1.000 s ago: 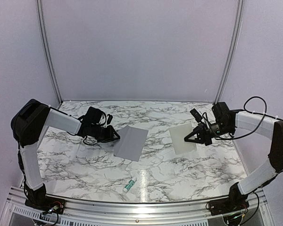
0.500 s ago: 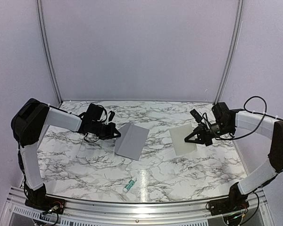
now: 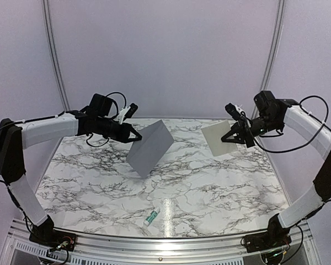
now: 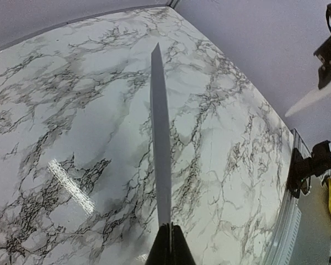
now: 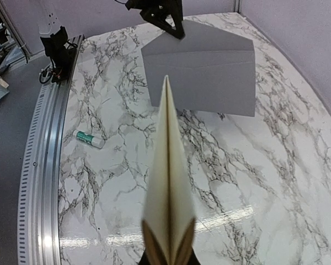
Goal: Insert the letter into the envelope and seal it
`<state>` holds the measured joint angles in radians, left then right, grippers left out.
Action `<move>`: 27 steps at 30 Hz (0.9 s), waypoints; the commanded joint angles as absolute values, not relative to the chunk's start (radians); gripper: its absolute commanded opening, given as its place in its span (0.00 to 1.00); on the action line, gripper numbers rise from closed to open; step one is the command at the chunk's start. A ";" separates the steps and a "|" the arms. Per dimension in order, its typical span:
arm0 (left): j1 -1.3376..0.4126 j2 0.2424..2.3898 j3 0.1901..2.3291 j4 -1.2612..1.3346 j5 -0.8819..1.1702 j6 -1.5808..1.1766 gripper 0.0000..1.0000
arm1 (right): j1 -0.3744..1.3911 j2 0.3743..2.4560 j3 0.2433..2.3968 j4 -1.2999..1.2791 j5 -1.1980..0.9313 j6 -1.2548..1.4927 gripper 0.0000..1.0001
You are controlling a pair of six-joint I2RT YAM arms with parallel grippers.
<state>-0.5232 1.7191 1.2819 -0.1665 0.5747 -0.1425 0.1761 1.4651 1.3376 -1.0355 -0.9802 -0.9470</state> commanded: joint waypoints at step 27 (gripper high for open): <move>-0.817 1.866 1.688 -0.845 0.687 0.208 0.00 | 0.778 1.506 1.663 -1.292 -0.530 -1.022 0.00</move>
